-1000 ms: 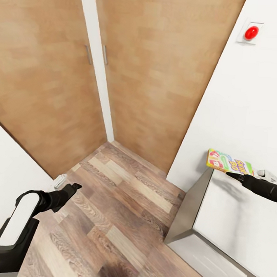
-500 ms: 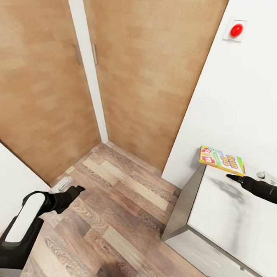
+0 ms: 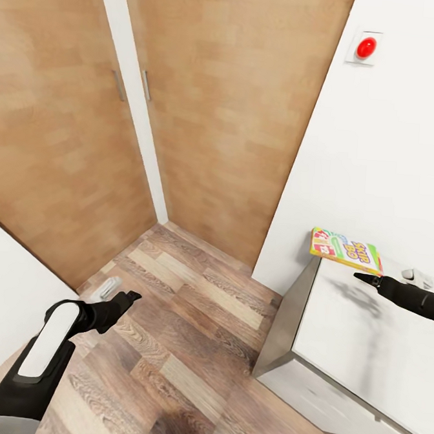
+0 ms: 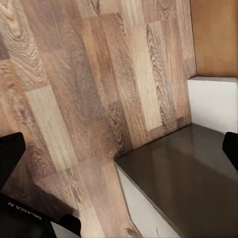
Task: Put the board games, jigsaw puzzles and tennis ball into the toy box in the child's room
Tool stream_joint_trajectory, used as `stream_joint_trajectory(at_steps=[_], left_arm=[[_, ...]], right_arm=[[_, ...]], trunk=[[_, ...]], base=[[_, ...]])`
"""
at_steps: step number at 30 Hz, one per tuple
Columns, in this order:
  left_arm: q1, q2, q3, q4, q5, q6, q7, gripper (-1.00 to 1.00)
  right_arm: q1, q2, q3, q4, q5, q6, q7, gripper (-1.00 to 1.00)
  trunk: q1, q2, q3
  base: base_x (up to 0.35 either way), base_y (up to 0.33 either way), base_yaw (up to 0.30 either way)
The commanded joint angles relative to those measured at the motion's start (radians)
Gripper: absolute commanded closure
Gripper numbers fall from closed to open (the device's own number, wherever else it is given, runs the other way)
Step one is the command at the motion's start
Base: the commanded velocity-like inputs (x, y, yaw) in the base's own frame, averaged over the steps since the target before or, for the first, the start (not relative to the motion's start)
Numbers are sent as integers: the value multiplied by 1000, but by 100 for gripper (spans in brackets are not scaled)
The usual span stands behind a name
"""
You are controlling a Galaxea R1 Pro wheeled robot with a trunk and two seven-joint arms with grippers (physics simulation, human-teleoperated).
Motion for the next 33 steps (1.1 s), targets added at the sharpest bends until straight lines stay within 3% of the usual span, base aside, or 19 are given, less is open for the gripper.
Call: stream_joint_trajectory(at_steps=[1, 14, 25, 27, 33], left_arm=[[-1, 0, 1, -1, 9, 2, 9, -100], [-3, 1, -12, 15, 6, -1, -46, -100], [-4, 1, -15, 46, -2, -1, -105, -100], [-4, 0, -15, 48, -28, -1, -112, -100], [-4, -7, -15, 49, -63, -1, -120, -100]], right_arm=[[-1, 0, -1, 0, 6, 6, 7, -100], [0, 1, -1, -6, 6, 6, 5, -100], [0, 1, 1, -5, 11, 6, 5, -100], [-1, 1, 1, -4, 12, 6, 5, -100], [-2, 1, 1, -1, 13, 6, 5, -100]], trunk=[[1, -2, -1], [1, -2, 8], [1, -2, 17], [1, -2, 18], [1, -2, 22]], base=[[0, 1, -116], [3, 1, -214], [208, 156, -253], [217, 135, -255], [127, 73, -258]])
